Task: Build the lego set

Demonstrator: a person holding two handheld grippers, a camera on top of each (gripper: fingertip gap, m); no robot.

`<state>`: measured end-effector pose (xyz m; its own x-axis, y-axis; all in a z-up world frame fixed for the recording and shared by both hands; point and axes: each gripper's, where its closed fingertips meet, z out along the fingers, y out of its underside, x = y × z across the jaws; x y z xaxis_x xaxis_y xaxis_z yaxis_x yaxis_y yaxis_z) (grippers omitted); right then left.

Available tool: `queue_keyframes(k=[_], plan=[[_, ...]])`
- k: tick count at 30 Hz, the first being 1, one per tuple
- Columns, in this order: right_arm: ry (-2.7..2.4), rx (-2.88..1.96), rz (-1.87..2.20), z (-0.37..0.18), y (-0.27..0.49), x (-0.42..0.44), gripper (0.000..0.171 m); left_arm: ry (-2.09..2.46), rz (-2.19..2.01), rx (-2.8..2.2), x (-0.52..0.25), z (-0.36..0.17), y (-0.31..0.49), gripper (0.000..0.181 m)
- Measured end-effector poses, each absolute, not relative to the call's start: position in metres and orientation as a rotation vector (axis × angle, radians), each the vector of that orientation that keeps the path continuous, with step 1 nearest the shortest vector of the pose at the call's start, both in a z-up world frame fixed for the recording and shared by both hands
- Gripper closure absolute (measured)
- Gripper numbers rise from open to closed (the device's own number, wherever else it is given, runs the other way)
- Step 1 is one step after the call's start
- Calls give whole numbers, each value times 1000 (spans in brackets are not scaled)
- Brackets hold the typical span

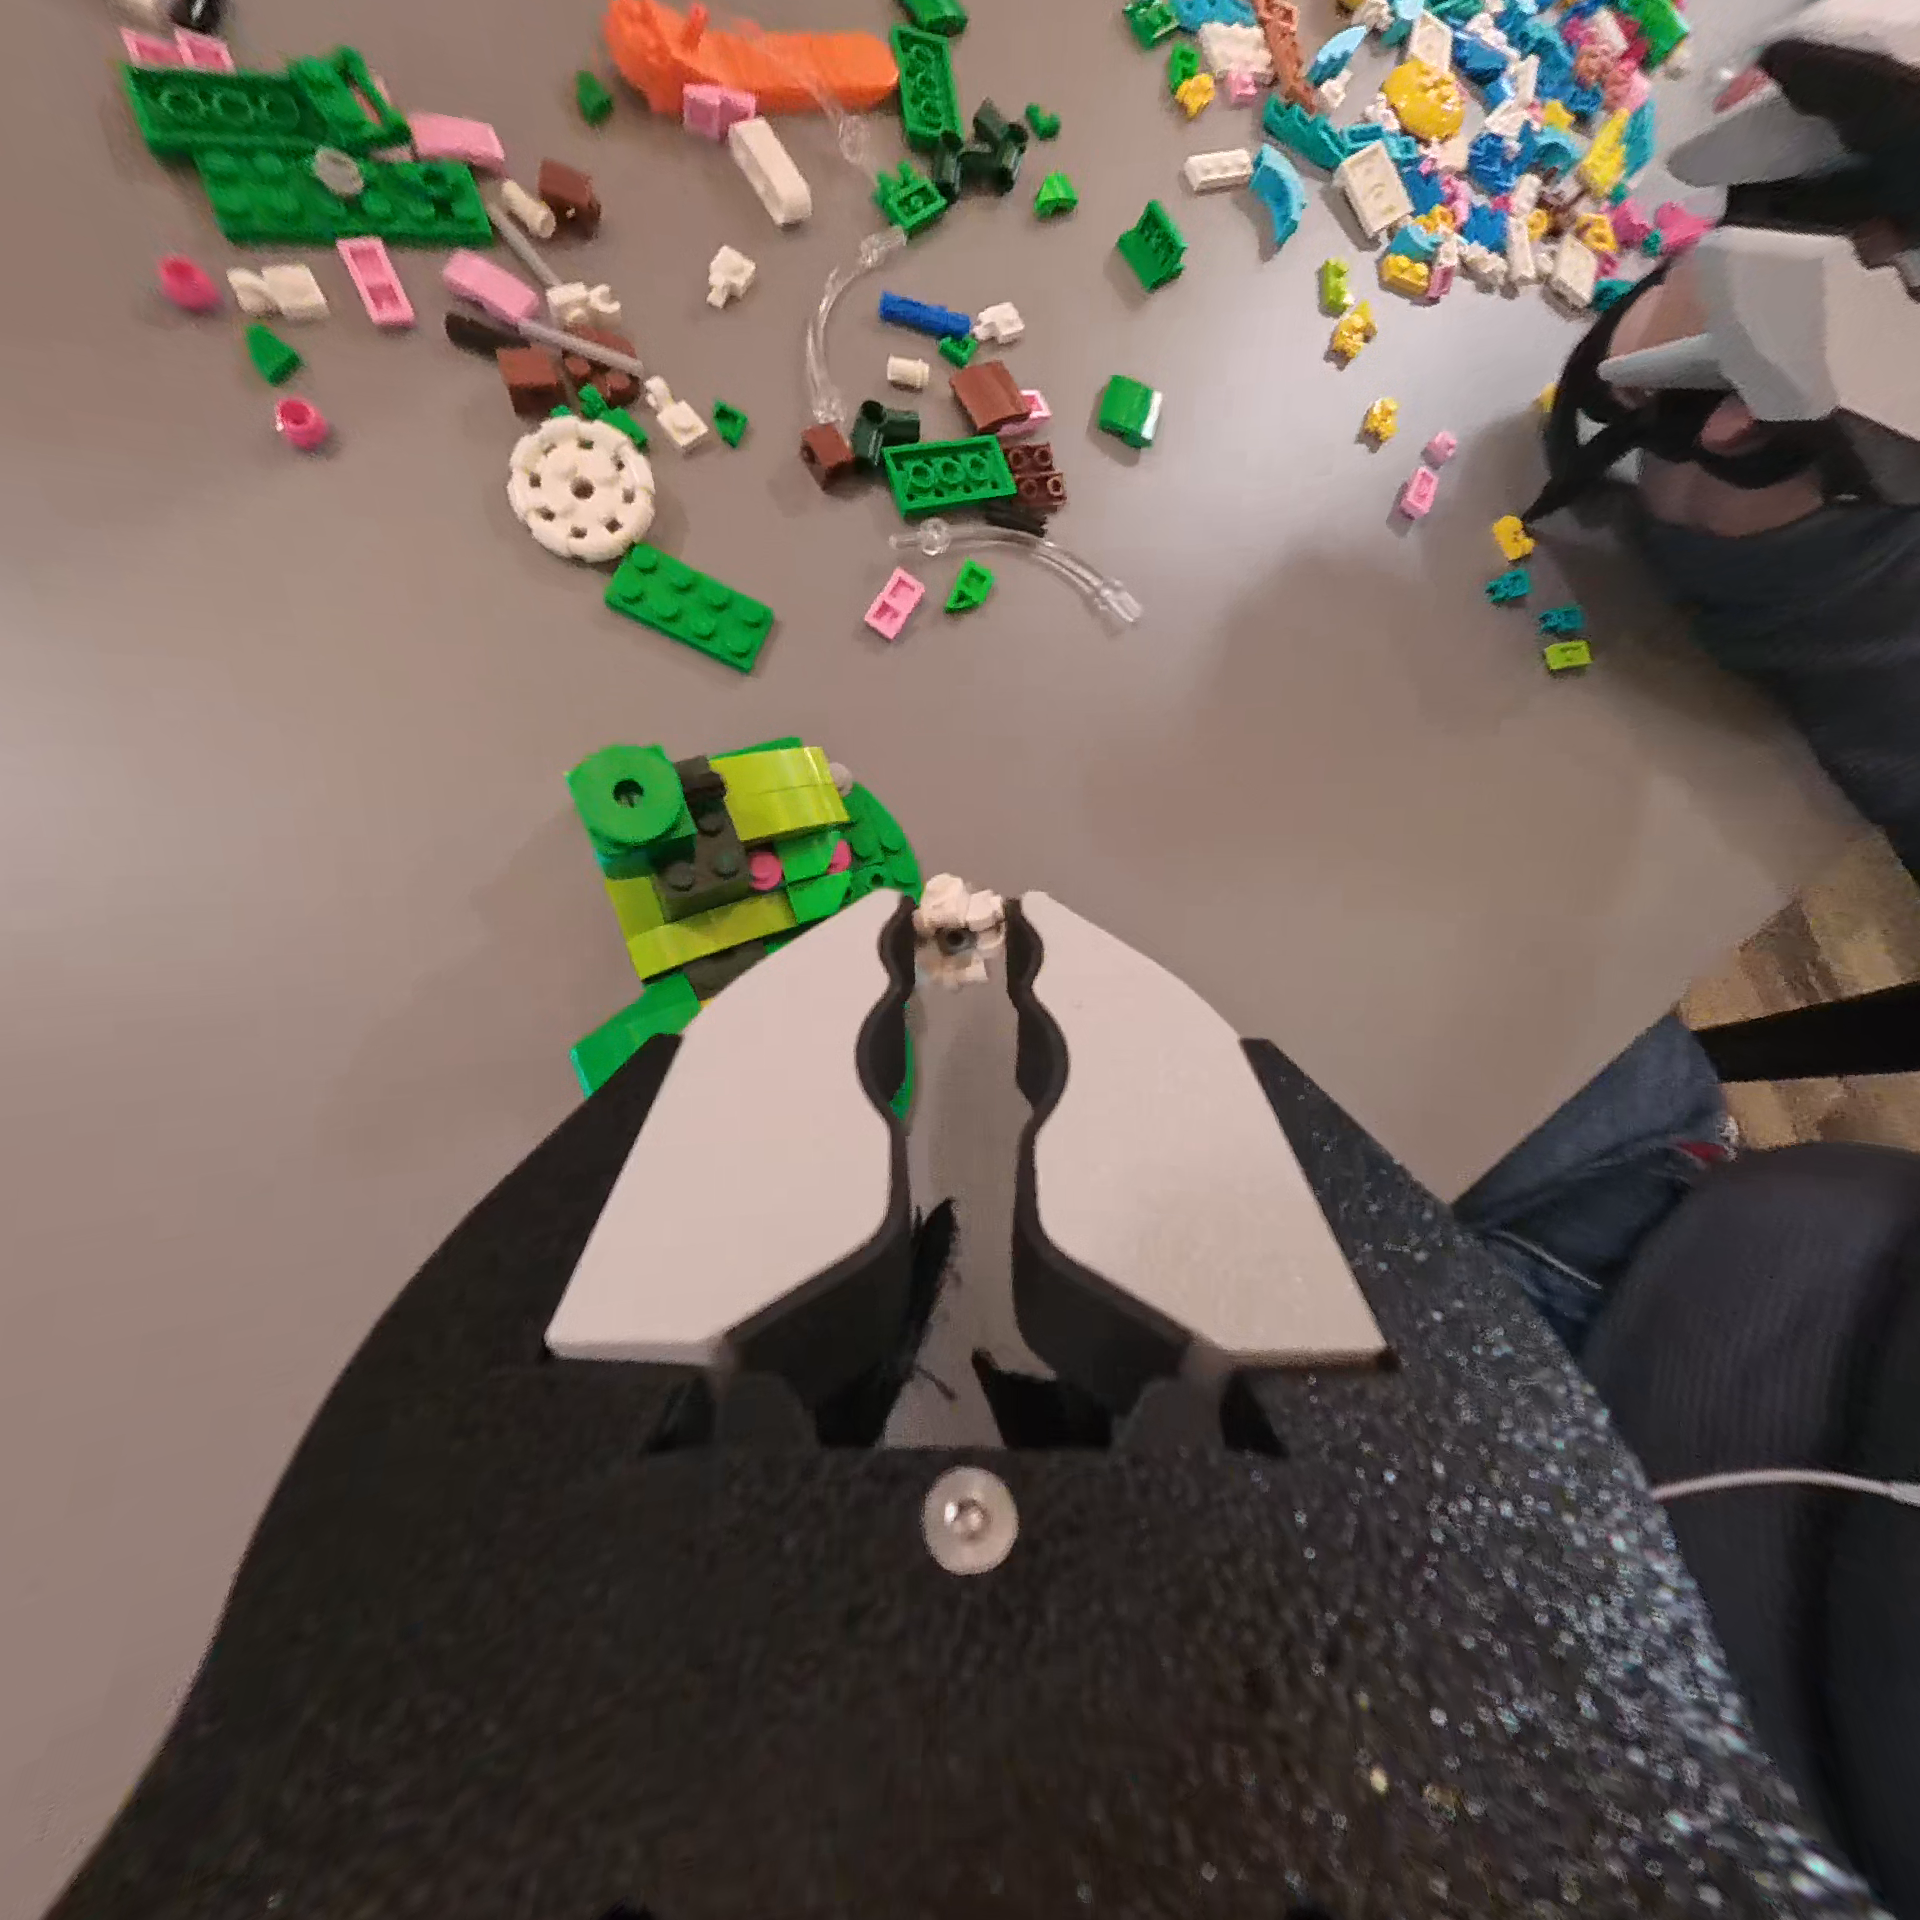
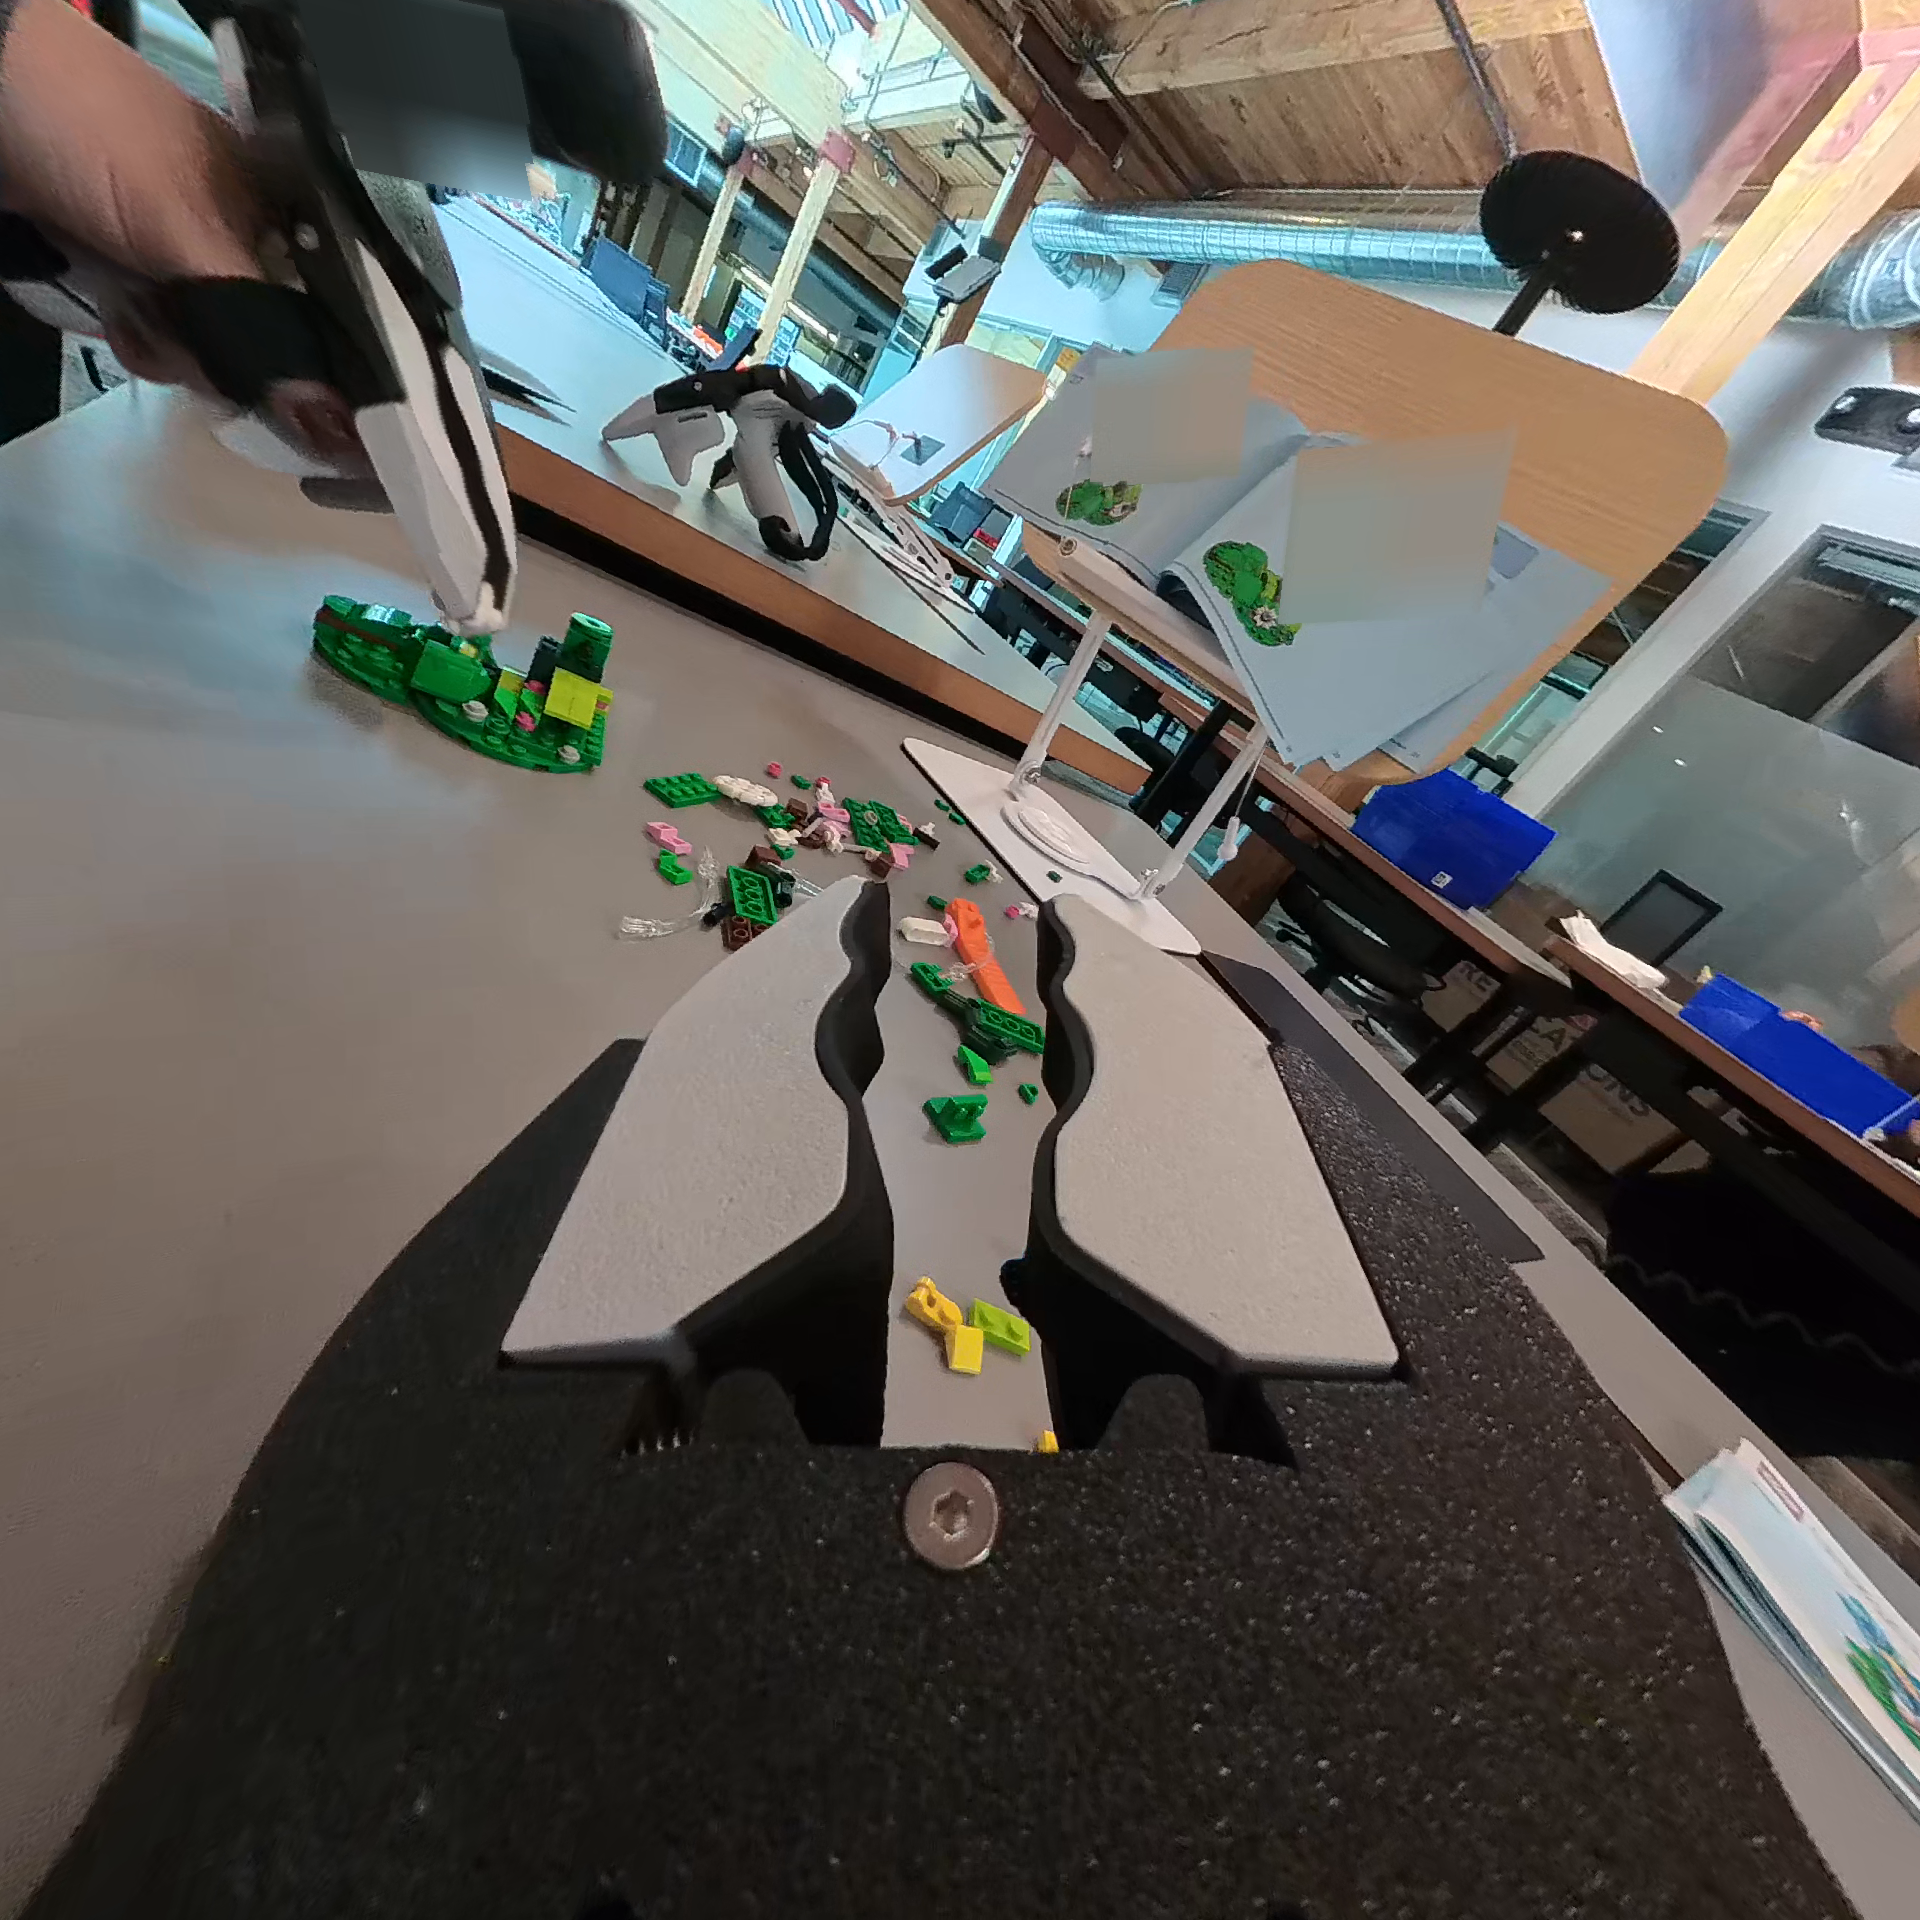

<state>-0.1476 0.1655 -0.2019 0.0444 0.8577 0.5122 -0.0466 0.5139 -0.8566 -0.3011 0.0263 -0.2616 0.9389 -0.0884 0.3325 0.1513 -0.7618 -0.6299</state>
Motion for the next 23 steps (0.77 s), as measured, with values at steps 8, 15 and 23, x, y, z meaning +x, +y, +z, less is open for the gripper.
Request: queue_keyframes(k=[8, 15, 23], plan=[[-1370, -777, 807, -204, 163, -149, 144, -119, -489, -2392, -305, -269, 31, 165], [-1369, -778, 803, -204, 164, -149, 145, -80, -487, -2375, -300, -265, 34, 165], [-1369, -780, 800, -204, 165, -150, 145, -34, -437, -2324, -302, -250, 33, 165]])
